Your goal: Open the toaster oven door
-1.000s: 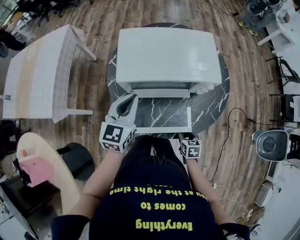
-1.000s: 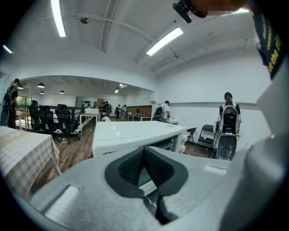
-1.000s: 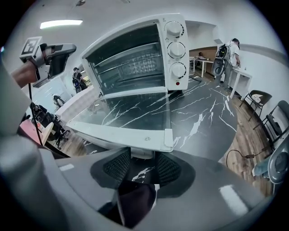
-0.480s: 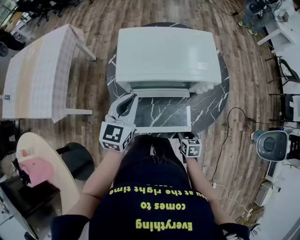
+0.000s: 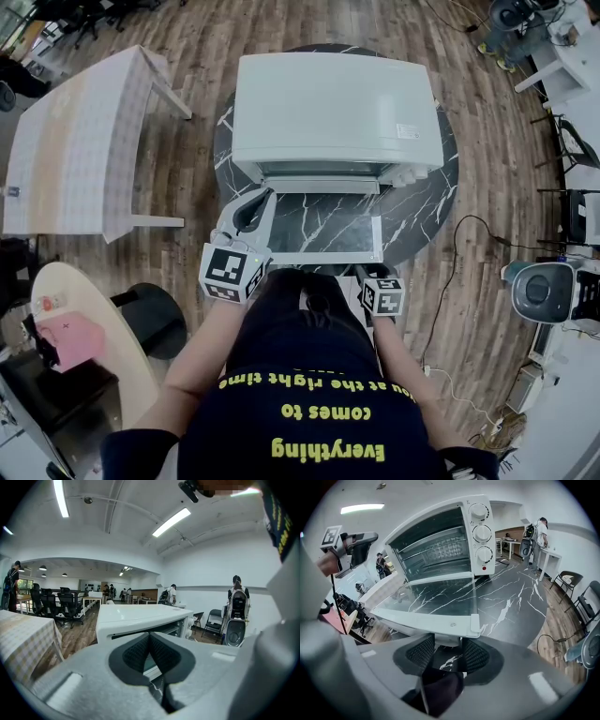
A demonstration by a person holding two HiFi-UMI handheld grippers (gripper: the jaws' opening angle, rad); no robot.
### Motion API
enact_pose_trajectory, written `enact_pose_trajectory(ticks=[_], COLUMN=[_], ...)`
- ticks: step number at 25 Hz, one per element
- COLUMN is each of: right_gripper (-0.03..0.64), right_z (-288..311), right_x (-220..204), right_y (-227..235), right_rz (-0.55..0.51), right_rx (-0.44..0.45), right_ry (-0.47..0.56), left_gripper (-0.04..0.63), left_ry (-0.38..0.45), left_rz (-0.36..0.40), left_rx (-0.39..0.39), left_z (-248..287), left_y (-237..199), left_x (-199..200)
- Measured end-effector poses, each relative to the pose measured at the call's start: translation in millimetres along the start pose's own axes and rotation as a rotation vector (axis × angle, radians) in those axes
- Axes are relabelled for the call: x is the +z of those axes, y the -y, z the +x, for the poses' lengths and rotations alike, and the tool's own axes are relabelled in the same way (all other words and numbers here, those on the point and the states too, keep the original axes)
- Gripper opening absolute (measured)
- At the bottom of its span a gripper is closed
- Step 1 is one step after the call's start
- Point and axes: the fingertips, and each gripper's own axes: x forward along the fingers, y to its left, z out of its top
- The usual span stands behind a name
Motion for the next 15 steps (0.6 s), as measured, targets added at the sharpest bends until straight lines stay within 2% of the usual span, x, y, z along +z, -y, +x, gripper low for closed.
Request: enact_pose_trajectory(ticks=[15], right_gripper=[0.202], right_z=[-9.1], right_x=[0.9], right_y=[-3.9], right_rz=[0.028], right_rx=[0.016], right_ry=[0.01], left_gripper=[0.0], left_ry=[0.005], left_rz=[0.0], left_rx=[-0.007], left_z=[1.2], left_y=[2.8], left_x=[1.8])
